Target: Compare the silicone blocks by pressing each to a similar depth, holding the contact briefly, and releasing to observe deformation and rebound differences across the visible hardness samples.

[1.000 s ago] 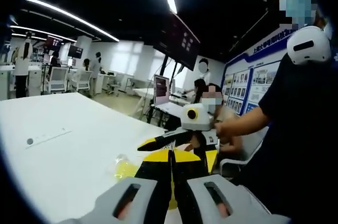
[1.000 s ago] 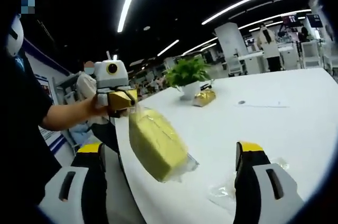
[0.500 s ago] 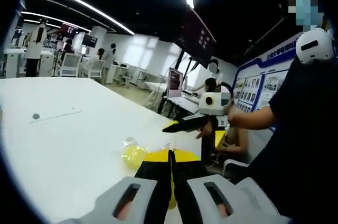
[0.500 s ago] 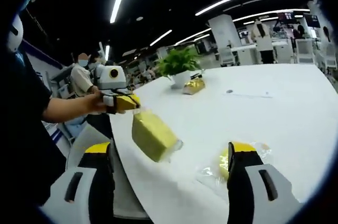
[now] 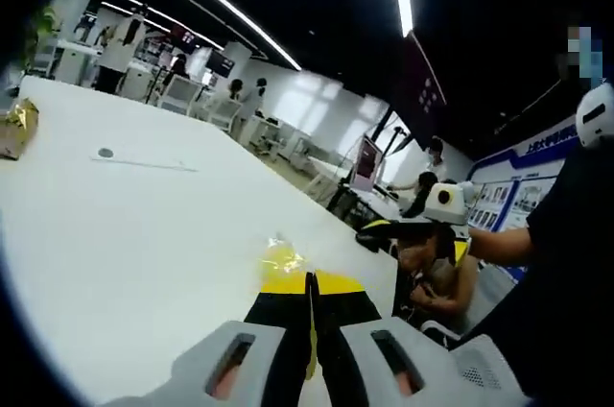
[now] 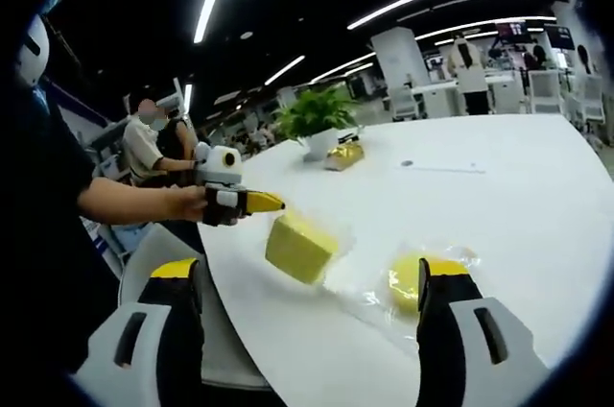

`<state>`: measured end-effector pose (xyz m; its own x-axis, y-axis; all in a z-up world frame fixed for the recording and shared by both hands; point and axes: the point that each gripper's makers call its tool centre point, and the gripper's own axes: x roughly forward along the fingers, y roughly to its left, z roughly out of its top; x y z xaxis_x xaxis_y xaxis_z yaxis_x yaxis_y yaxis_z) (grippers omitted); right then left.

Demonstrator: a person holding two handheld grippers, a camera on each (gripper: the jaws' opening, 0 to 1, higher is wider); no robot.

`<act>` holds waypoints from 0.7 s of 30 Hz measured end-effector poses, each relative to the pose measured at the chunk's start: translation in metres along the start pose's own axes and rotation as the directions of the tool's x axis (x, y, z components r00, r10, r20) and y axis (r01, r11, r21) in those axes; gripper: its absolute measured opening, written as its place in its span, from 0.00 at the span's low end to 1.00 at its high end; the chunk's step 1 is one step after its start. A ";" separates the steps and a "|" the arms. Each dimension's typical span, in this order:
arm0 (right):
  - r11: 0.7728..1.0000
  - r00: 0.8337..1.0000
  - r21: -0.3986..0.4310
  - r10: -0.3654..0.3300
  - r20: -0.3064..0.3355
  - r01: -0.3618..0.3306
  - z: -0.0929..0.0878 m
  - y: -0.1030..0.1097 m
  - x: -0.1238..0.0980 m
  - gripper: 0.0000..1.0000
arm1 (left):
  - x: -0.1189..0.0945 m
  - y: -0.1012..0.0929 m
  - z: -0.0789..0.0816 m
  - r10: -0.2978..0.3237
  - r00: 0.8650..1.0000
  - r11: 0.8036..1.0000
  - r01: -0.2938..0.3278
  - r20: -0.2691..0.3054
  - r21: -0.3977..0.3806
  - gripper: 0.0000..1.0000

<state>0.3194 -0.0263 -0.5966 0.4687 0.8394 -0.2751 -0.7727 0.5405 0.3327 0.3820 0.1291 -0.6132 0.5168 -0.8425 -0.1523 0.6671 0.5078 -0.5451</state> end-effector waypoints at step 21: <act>0.999 0.999 0.005 -0.035 -0.012 0.036 -0.011 -0.004 -0.005 0.85 | 0.013 0.061 0.010 0.227 0.974 0.971 -0.225 0.022 -0.084 0.00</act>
<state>0.3154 -0.0334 -0.6064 0.4907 0.8190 -0.2974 -0.7533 0.5703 0.3276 0.4348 0.1510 -0.6399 0.6666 -0.7009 -0.2537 0.4865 0.6670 -0.5643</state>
